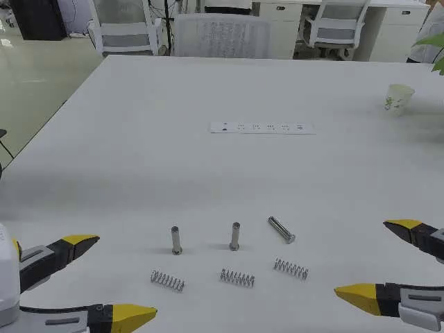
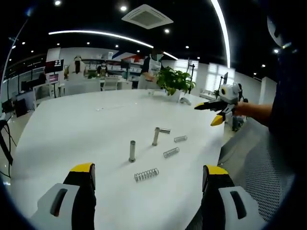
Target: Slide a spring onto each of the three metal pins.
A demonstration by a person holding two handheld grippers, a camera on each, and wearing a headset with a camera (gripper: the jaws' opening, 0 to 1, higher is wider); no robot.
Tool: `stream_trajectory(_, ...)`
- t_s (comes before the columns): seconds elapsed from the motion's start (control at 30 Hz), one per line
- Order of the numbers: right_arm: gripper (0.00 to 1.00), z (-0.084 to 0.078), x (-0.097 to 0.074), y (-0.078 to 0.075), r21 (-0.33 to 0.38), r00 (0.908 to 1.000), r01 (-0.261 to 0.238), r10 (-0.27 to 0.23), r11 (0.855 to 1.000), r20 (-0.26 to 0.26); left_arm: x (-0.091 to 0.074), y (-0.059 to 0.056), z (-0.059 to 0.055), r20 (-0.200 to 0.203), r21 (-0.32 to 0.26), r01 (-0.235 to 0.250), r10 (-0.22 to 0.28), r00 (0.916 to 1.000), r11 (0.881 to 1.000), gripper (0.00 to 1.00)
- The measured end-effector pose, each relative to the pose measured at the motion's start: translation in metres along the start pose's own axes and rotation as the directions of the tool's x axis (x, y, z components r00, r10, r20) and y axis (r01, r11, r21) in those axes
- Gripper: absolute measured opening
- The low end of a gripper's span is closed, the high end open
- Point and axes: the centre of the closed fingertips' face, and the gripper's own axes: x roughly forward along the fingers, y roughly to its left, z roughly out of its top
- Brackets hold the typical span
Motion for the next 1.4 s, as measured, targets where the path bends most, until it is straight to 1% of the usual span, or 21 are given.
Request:
stream_trajectory(0.43,0.87,0.0004,-0.0005,-0.0002,0.001,1.0000,-0.001,0.001,1.000,-0.001,-0.0001,0.0005,0.0014,-0.001,0.006,0.001,-0.001,1.0000,1.000,0.88)
stream_trajectory(0.6,0.86,0.0010,-0.0003,0.0009,0.004,1.0000,-0.004,0.004,1.000,-0.001,-0.0007,0.0001,0.0004,-0.003,0.005,0.002,-0.002,1.0000,1.000,0.88)
stream_trajectory(0.83,0.84,-0.0023,-0.0002,0.0026,0.016,0.9999,-0.012,0.012,1.000,-0.010,-0.0010,-0.0004,-0.0001,-0.003,0.006,0.002,-0.002,1.0000,1.000,0.88)
stream_trajectory(1.4,0.84,-0.0001,0.0005,0.0018,0.028,0.9999,-0.011,0.011,1.000,-0.004,-0.0011,0.0001,-0.0014,0.000,0.001,-0.001,0.001,1.0000,1.000,0.87)
